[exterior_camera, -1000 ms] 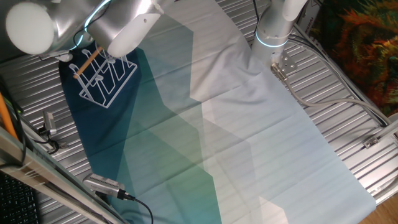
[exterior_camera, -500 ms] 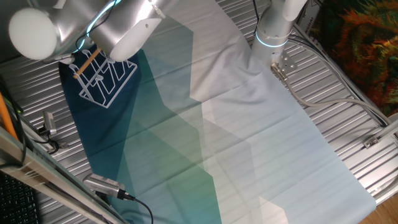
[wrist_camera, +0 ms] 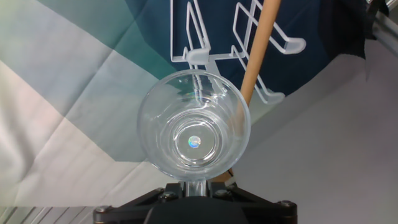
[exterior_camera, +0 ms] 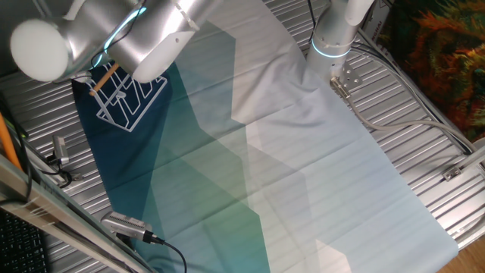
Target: Put the cup on the cup rack
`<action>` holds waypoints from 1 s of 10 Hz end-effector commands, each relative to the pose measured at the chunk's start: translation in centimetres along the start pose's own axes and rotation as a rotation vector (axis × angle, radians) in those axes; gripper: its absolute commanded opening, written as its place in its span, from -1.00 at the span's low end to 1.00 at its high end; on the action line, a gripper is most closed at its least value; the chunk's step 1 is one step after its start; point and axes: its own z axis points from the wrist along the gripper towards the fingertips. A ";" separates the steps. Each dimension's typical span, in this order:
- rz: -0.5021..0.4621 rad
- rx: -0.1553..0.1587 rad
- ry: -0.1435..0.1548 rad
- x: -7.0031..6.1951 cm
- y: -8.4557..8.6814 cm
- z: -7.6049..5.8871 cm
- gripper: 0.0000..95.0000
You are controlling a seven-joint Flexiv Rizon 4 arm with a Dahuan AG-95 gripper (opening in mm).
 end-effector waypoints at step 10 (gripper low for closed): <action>-0.032 0.021 0.058 -0.1 0.1 0.8 -1.00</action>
